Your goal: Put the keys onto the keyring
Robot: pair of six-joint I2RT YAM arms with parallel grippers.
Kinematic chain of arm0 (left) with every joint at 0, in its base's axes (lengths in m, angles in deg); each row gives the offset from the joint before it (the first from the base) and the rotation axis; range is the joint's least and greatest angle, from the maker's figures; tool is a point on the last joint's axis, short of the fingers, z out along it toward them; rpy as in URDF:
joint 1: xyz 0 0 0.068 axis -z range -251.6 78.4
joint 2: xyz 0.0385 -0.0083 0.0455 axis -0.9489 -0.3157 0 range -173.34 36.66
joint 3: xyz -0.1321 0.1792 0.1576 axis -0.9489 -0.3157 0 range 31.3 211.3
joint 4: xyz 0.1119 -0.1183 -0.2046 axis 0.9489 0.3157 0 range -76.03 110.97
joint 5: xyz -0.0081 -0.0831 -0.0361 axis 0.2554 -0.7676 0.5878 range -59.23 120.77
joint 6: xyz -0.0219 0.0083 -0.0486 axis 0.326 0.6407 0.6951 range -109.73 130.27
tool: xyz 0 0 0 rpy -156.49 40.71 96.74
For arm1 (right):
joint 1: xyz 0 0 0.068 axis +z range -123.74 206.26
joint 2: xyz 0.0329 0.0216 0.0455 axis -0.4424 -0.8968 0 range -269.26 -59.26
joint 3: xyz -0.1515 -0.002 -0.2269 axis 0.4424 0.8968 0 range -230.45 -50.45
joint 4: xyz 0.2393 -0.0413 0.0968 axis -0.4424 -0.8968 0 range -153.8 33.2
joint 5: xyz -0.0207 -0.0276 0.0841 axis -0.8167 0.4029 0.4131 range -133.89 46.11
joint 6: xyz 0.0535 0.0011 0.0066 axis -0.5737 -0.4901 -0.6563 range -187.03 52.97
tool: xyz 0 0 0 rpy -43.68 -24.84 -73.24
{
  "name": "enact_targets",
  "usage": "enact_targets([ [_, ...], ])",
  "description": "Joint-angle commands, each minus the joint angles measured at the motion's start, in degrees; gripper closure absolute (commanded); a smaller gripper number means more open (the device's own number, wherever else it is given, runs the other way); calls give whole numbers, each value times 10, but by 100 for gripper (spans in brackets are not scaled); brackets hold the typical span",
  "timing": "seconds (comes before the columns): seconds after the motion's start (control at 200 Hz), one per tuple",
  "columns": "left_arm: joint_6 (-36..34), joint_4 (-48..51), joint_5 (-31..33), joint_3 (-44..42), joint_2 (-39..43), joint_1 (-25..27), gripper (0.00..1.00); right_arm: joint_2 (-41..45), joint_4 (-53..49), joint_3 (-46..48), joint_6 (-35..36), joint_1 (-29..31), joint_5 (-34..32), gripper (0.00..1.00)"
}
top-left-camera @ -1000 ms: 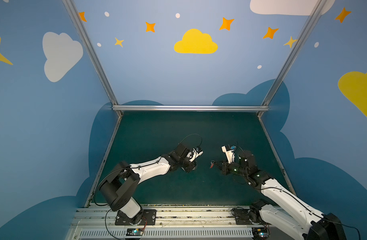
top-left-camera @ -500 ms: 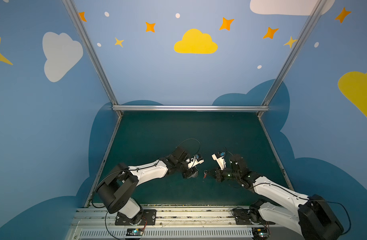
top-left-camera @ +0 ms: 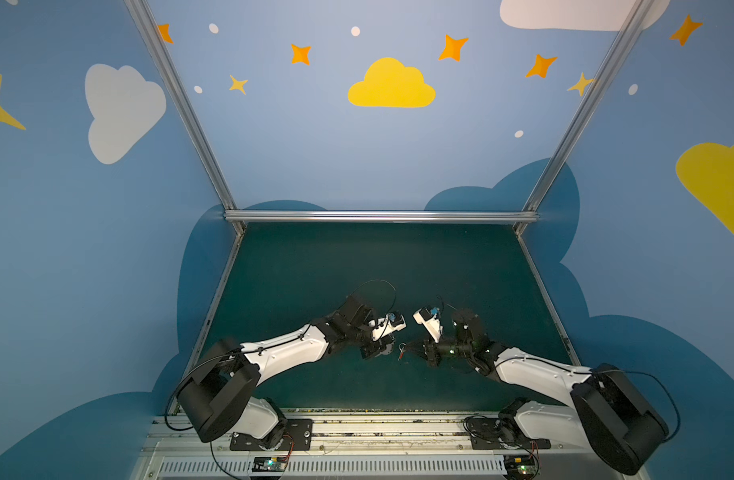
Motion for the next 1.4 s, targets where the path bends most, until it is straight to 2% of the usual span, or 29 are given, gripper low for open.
enact_targets([
  [0.0,-14,-3,7,-12,15,4,96,-27,30,-22,52,2,52,100],
  [0.085,-21,-3,12,-15,17,6,96,-51,23,-35,73,2,58,100],
  [0.28,-27,-5,24,-25,24,8,96,-96,10,-70,95,-2,119,100],
  [0.501,-31,2,35,-30,33,9,96,-104,-10,-83,104,-14,146,100],
  [0.896,-34,-3,48,-39,57,10,96,-118,-19,-84,105,-15,170,100],
  [1.397,-46,7,41,-40,64,19,96,-131,-25,-99,106,-17,152,100],
])
